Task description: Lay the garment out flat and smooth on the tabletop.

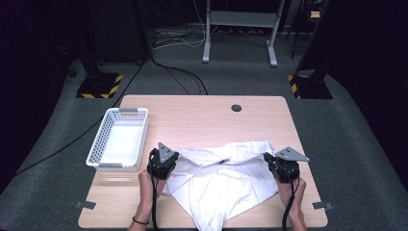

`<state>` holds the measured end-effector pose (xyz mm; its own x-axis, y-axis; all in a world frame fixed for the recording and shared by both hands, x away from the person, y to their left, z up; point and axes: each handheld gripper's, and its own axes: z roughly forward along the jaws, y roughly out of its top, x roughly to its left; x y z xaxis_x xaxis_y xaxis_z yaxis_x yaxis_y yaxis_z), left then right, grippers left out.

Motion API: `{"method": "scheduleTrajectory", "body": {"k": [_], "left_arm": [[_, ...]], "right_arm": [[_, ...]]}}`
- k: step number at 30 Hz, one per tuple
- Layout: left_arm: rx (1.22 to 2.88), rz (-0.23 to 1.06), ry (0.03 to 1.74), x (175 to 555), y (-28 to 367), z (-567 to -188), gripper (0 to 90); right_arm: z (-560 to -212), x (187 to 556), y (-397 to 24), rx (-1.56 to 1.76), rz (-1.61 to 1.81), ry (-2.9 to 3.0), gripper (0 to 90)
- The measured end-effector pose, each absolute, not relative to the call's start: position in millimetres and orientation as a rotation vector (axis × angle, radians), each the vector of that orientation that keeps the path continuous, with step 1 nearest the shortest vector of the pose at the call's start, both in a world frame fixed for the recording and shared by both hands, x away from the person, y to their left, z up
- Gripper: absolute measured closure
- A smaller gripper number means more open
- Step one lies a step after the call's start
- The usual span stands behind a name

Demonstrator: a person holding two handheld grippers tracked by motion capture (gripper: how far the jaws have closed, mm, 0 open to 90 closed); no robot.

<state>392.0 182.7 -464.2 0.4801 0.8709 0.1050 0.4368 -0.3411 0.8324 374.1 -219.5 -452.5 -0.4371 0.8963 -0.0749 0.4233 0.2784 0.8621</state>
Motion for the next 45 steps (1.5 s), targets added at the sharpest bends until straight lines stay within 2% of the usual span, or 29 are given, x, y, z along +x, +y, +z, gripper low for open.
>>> {"method": "scheduleTrajectory", "body": {"k": [4, 9, 11, 12, 13, 17, 27, 34, 45], "left_arm": [[1.950, 0.752, 1.141, 432, 185, -450, 88.0], [1.915, 0.749, 1.367, 506, 190, -450, 86.8], [1.929, 0.748, 1.422, 516, 187, -455, 73.2], [1.934, 0.748, 1.428, 514, 186, -458, 63.9], [1.941, 0.746, 1.419, 509, 184, -460, 58.9], [1.983, 0.733, 1.366, 482, 176, -471, 48.6], [2.121, 0.583, 1.159, 411, 149, -494, 31.1], [2.136, 0.514, 1.155, 381, 148, -519, 24.3], [2.038, 0.568, 1.175, 351, 162, -527, 23.3]], "right_arm": [[-432, 408, -219, 1.151, 1.051, 1.982, 88.6], [-421, 507, -218, 1.248, 0.931, 1.984, 87.3], [-428, 533, -217, 1.327, 0.890, 1.994, 76.7], [-431, 540, -216, 1.360, 0.857, 2.006, 70.1], [-434, 541, -215, 1.374, 0.844, 1.998, 64.5], [-444, 522, -217, 1.408, 0.864, 1.996, 54.3], [-491, 453, -210, 1.379, 0.802, 2.143, 46.4], [-513, 424, -213, 1.433, 0.849, 2.146, 45.0], [-514, 368, -210, 1.431, 0.853, 2.174, 45.0]]}}
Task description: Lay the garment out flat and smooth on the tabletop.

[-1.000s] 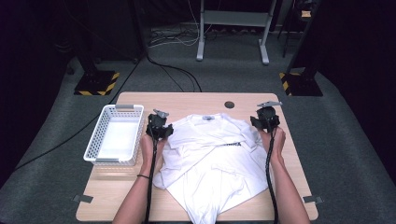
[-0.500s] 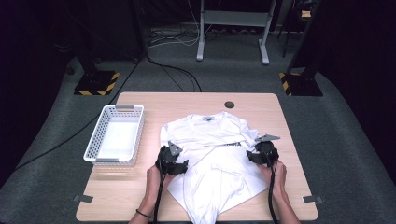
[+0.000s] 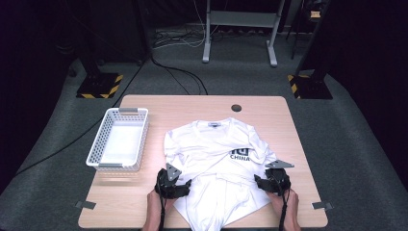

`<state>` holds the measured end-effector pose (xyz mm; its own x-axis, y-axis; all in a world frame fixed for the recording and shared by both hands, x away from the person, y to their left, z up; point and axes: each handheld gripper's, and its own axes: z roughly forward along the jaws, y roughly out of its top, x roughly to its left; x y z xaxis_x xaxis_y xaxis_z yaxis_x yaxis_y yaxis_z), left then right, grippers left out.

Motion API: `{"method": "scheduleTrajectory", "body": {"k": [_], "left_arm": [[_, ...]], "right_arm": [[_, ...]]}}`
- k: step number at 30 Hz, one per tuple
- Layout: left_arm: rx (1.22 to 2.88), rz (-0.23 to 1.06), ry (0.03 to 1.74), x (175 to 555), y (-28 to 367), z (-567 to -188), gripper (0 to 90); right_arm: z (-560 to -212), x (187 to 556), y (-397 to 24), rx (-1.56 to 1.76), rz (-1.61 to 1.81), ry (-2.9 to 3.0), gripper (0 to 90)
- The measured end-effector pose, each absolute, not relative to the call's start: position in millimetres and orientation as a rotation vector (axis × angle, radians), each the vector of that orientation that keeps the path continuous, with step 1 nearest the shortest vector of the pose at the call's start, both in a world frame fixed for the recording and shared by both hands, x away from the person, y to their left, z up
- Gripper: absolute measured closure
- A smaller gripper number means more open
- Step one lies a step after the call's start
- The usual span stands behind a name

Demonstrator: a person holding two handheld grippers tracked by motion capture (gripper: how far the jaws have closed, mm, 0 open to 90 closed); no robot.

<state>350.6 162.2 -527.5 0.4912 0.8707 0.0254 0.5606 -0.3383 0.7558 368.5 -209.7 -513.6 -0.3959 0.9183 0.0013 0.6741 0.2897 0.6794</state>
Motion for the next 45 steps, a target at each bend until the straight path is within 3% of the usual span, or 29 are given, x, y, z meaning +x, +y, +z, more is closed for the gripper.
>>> {"method": "scheduleTrajectory", "body": {"k": [3, 7, 9, 12, 15, 18, 23, 25, 29, 33, 34, 36, 40, 45], "left_arm": [[2.034, 0.599, 1.178, 349, 159, -528, 23.2], [2.030, 0.576, 1.186, 351, 161, -528, 23.2], [2.025, 0.569, 1.191, 351, 161, -528, 23.2], [2.026, 0.570, 1.191, 351, 161, -528, 23.1], [2.026, 0.558, 1.196, 352, 161, -528, 23.0], [2.026, 0.557, 1.195, 353, 161, -528, 23.1], [2.026, 0.561, 1.195, 353, 161, -528, 23.1], [2.027, 0.560, 1.195, 353, 161, -528, 23.1], [2.023, 0.556, 1.197, 353, 161, -528, 23.1], [2.023, 0.558, 1.199, 353, 161, -528, 23.0], [2.023, 0.558, 1.198, 353, 161, -528, 23.0], [2.023, 0.559, 1.198, 353, 161, -528, 23.0], [2.023, 0.558, 1.198, 353, 161, -528, 23.0], [2.027, 0.562, 1.196, 353, 161, -528, 23.0]], "right_arm": [[-507, 373, -209, 1.378, 0.821, 2.142, 44.6], [-499, 408, -209, 1.432, 0.853, 2.110, 40.3], [-505, 425, -208, 1.463, 0.817, 2.110, 44.1], [-513, 434, -211, 1.476, 0.850, 2.098, 67.1], [-510, 427, -212, 1.443, 0.838, 2.071, 83.4], [-506, 413, -211, 1.411, 0.839, 2.093, 86.2], [-486, 379, -208, 1.315, 0.835, 2.117, 86.5], [-471, 382, -214, 1.298, 0.787, 2.091, 86.5], [-451, 439, -247, 1.372, 0.652, 2.004, 86.4], [-453, 498, -277, 1.458, 0.497, 1.913, 85.8], [-456, 508, -282, 1.472, 0.460, 1.882, 82.9], [-462, 519, -289, 1.546, 0.400, 1.853, 65.8], [-463, 504, -295, 1.613, 0.447, 1.808, 56.6], [-469, 461, -289, 1.644, 0.640, 1.904, 57.6]]}}
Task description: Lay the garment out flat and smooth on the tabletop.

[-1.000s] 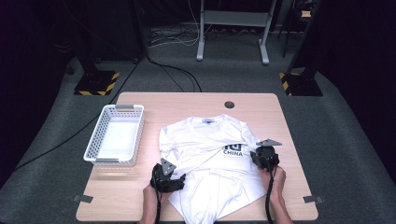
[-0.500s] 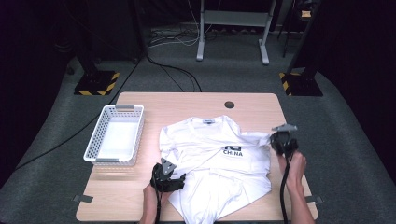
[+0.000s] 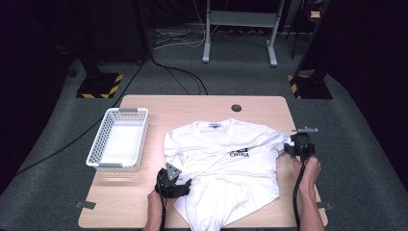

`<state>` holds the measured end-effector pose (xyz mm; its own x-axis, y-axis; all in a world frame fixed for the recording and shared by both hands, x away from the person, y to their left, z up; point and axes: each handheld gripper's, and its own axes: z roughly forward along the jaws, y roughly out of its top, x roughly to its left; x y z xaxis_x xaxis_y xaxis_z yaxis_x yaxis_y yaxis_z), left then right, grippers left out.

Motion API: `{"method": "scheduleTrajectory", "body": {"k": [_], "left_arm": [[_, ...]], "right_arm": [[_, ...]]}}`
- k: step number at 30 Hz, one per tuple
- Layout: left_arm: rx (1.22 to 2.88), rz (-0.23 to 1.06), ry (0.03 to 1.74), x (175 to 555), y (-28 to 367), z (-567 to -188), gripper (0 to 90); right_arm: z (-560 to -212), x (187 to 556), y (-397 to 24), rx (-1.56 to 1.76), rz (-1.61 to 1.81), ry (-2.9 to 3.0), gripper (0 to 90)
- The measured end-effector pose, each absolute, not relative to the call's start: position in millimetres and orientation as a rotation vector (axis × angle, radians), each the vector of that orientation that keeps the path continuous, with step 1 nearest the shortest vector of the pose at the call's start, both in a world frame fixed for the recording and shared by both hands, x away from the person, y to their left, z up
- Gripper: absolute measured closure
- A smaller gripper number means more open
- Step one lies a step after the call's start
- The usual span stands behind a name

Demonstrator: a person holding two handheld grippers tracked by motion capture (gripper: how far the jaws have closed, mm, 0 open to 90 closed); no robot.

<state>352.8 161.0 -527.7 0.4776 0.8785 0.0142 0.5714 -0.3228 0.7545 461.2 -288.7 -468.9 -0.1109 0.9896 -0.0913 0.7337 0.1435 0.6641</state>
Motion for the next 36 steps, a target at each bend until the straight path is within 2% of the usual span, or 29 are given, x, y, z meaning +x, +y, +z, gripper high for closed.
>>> {"method": "scheduleTrajectory", "body": {"k": [4, 11, 14, 16, 23, 26, 30, 34, 36], "left_arm": [[2.025, 0.568, 1.198, 353, 160, -528, 23.0], [2.025, 0.568, 1.199, 353, 160, -528, 23.0], [2.027, 0.572, 1.200, 352, 160, -528, 22.9], [2.026, 0.573, 1.200, 352, 160, -528, 22.9], [2.026, 0.567, 1.200, 353, 161, -528, 22.9], [2.027, 0.569, 1.200, 353, 160, -528, 22.8], [2.026, 0.571, 1.202, 352, 160, -528, 22.8], [2.025, 0.571, 1.201, 352, 160, -528, 22.8], [2.026, 0.565, 1.201, 353, 161, -528, 22.8]], "right_arm": [[-488, 450, -277, 1.644, 0.702, 1.992, 60.6], [-507, 472, -284, 1.690, 0.728, 1.903, 59.2], [-509, 473, -286, 1.691, 0.755, 1.917, 67.0], [-509, 467, -285, 1.671, 0.745, 1.921, 71.4], [-509, 434, -293, 1.707, 0.748, 1.917, 70.8], [-507, 419, -293, 1.712, 0.719, 1.922, 68.4], [-503, 404, -297, 1.768, 0.658, 1.937, 57.3], [-494, 400, -298, 1.745, 0.692, 1.905, 53.1], [-486, 407, -295, 1.721, 0.724, 1.901, 46.9]]}}
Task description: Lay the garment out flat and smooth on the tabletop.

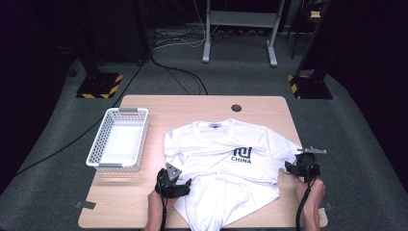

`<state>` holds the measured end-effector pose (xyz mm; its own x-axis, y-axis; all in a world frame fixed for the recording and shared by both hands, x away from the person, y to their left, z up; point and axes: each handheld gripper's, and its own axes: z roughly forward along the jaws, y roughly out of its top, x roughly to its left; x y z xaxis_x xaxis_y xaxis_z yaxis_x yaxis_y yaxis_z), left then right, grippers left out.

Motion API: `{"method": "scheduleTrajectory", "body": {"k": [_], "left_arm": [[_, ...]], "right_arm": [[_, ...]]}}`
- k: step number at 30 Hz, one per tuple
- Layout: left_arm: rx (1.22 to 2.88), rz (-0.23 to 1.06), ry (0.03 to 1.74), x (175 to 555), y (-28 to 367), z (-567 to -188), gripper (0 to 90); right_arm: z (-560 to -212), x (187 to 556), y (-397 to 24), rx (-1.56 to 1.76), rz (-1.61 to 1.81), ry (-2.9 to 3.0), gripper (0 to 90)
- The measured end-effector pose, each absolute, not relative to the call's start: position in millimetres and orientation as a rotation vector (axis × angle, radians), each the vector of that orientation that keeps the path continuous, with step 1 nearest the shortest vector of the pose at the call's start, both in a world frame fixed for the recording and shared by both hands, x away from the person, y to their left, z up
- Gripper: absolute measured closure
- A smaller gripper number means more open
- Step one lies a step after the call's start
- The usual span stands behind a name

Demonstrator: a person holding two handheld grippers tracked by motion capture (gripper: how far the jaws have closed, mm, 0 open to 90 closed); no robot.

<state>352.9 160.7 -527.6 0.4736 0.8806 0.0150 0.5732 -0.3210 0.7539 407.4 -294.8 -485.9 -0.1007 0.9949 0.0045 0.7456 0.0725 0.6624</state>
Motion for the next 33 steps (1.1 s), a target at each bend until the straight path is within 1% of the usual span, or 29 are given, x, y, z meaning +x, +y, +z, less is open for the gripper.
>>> {"method": "scheduleTrajectory", "body": {"k": [1, 2, 4, 6, 8, 9, 10, 12, 17, 19, 22, 25, 27, 30, 33], "left_arm": [[2.022, 0.561, 1.204, 353, 161, -528, 22.8], [2.022, 0.561, 1.204, 353, 161, -528, 22.8], [2.021, 0.563, 1.205, 353, 161, -528, 22.8], [2.021, 0.562, 1.206, 353, 161, -528, 22.8], [2.021, 0.561, 1.206, 353, 161, -528, 22.8], [2.021, 0.561, 1.206, 353, 161, -528, 22.8], [2.020, 0.558, 1.207, 353, 161, -528, 22.8], [2.021, 0.558, 1.207, 353, 161, -528, 22.8], [2.009, 0.559, 1.223, 351, 161, -528, 22.8], [2.016, 0.572, 1.218, 349, 161, -528, 22.5], [2.014, 0.580, 1.237, 349, 164, -525, 16.6], [1.973, 0.599, 1.256, 349, 169, -517, 15.6], [1.980, 0.593, 1.264, 352, 172, -514, 15.3], [2.017, 0.568, 1.269, 358, 171, -519, 15.0], [2.026, 0.562, 1.272, 359, 168, -524, 15.0]], "right_arm": [[-484, 413, -292, 1.708, 0.745, 1.915, 44.2], [-485, 422, -286, 1.685, 0.778, 1.940, 38.3], [-489, 436, -278, 1.671, 0.795, 1.985, 33.2], [-498, 452, -272, 1.664, 0.769, 2.034, 26.1], [-501, 456, -270, 1.658, 0.766, 2.049, 24.7], [-504, 461, -270, 1.649, 0.761, 2.057, 22.8], [-508, 466, -272, 1.658, 0.746, 2.082, 18.5], [-510, 466, -275, 1.638, 0.752, 2.079, 18.0], [-511, 466, -279, 1.625, 0.731, 2.080, 13.2], [-510, 465, -278, 1.635, 0.709, 2.070, 7.5], [-501, 456, -268, 1.591, 0.759, 2.043, 0.0], [-495, 446, -249, 1.502, 0.801, 2.086, 0.0], [-495, 441, -233, 1.437, 0.825, 2.114, 0.0], [-503, 441, -217, 1.407, 0.823, 2.163, 0.0], [-513, 445, -214, 1.422, 0.783, 2.189, 0.0]]}}
